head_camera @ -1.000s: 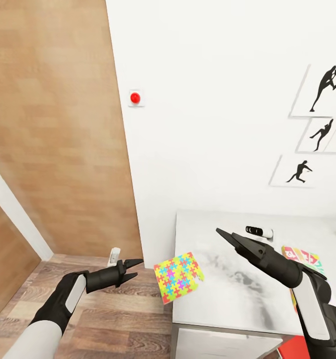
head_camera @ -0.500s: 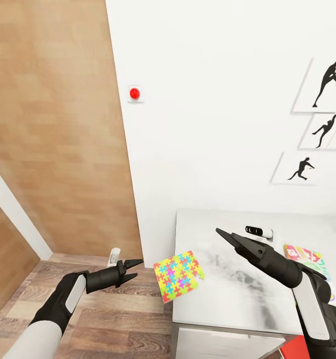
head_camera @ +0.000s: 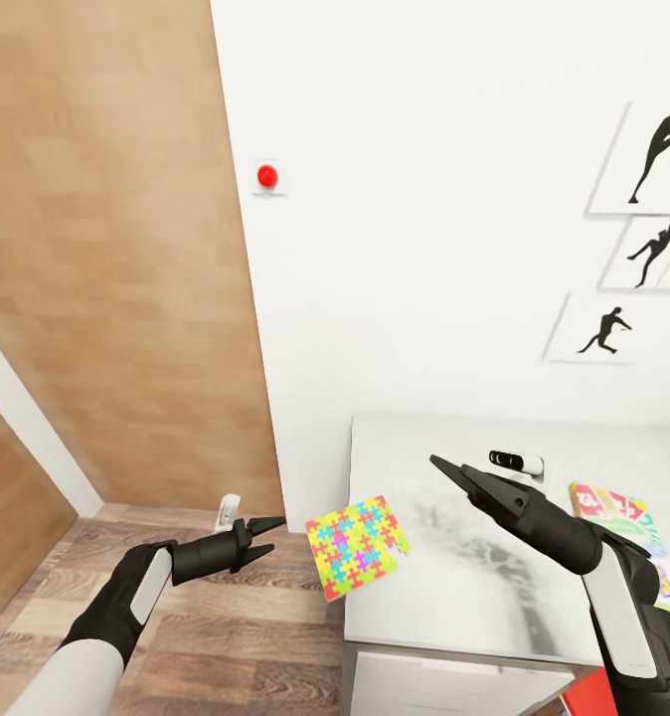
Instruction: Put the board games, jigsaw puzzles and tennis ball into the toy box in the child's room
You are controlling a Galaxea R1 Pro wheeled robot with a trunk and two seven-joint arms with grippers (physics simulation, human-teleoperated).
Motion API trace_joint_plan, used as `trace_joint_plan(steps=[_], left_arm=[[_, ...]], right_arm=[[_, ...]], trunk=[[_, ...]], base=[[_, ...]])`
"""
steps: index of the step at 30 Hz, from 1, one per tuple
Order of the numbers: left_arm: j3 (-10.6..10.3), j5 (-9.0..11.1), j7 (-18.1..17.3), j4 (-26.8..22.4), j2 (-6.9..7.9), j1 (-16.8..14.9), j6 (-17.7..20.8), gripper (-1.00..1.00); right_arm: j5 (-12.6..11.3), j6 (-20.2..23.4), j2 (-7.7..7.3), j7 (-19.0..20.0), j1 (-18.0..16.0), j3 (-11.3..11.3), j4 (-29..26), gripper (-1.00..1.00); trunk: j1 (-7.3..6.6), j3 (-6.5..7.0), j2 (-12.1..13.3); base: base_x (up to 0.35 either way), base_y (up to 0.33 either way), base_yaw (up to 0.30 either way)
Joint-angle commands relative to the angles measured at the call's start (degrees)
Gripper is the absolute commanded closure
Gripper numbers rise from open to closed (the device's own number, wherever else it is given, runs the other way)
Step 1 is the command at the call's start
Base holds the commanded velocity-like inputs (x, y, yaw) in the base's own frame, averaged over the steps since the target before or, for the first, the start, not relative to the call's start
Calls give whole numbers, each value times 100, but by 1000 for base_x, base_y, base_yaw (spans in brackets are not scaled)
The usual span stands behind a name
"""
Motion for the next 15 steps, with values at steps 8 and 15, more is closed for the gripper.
trace_joint_plan(steps=[8, 15], left_arm=[[9, -4, 5, 1, -5, -4, 14, -100], [-4, -10, 28, 1, -12, -4, 13, -100]], right_arm=[[-16, 30, -1, 2, -4, 6, 0, -100], [-16, 29, -1, 2, -4, 5, 0, -100]], trunk=[[45, -42, -86], [45, -42, -86]], base=[[0, 0, 0], [0, -46, 0]])
